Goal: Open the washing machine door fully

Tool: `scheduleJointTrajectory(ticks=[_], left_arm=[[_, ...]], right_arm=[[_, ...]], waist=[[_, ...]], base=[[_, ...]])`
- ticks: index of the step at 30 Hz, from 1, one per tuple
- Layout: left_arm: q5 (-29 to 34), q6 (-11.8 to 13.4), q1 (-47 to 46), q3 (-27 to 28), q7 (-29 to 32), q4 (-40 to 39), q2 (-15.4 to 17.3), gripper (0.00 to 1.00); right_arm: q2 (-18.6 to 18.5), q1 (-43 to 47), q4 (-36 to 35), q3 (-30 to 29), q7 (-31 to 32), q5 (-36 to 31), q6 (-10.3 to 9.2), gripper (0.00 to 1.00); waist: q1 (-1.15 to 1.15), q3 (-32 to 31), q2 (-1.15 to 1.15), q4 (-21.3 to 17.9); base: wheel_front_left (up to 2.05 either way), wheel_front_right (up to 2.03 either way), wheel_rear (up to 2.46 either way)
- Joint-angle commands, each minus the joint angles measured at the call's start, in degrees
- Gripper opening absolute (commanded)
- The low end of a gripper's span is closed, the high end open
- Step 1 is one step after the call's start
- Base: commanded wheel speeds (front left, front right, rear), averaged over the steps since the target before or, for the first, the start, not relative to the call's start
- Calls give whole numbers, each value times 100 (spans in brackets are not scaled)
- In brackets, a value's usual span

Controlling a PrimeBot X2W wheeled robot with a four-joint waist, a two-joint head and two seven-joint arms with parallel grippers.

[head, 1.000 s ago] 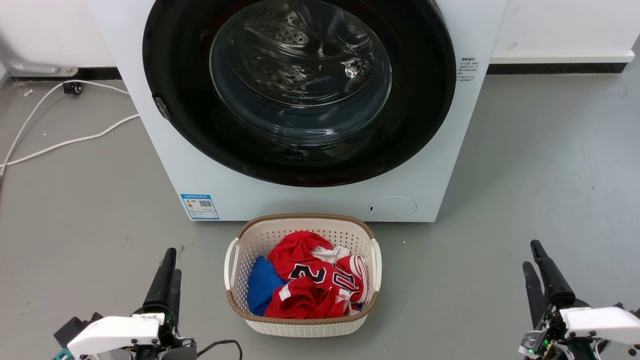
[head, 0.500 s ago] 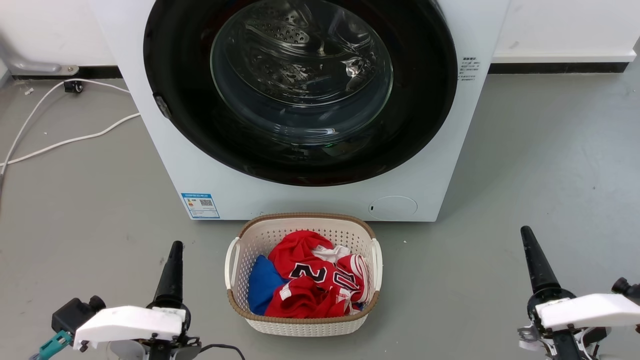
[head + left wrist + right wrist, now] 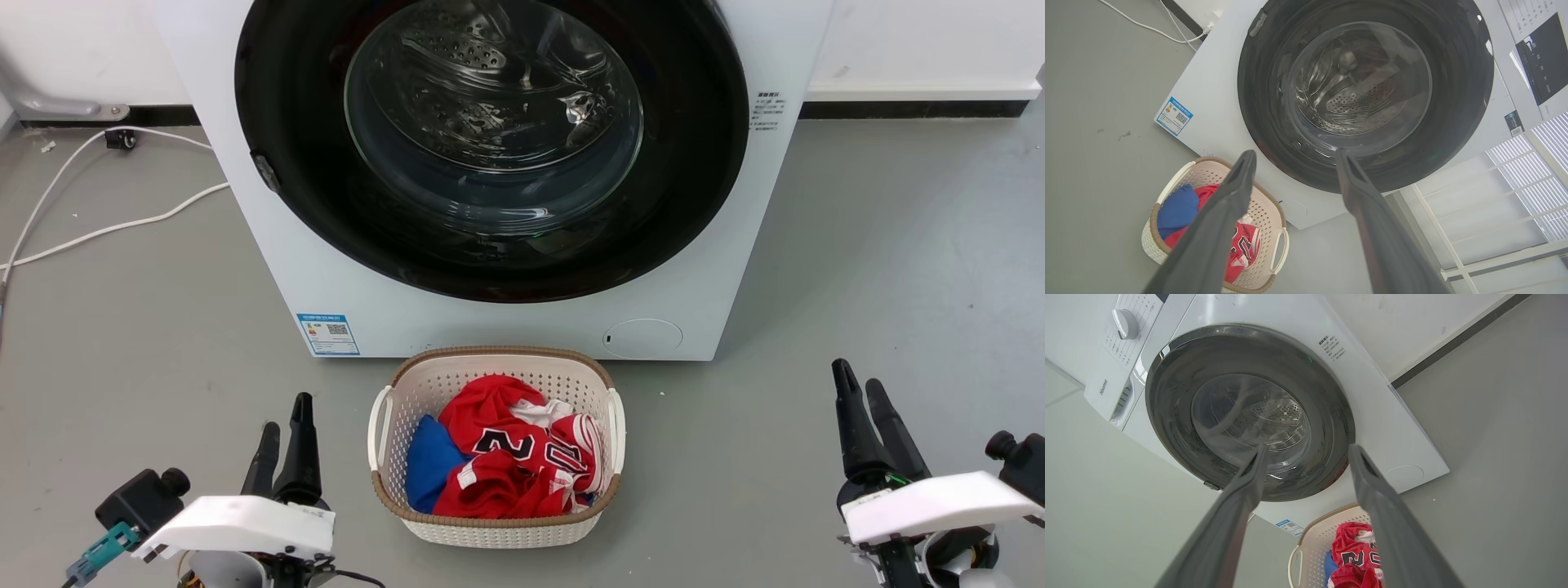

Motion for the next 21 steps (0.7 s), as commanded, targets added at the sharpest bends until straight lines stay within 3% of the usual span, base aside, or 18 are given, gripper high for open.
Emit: scheduleJointTrajectory(ticks=[1, 21], left_arm=[[173, 31, -28, -36, -51, -118, 53, 100], [1653, 480, 83, -482, -414, -348, 250, 100]], right_arm=[[-15, -66, -134, 20, -48, -206, 6, 100], [-15, 43, -423, 180, -414, -1950, 9, 100]], waist=[[0, 1, 0, 1], [0, 25, 0, 0]], base=[[0, 0, 0], [0, 0, 0]])
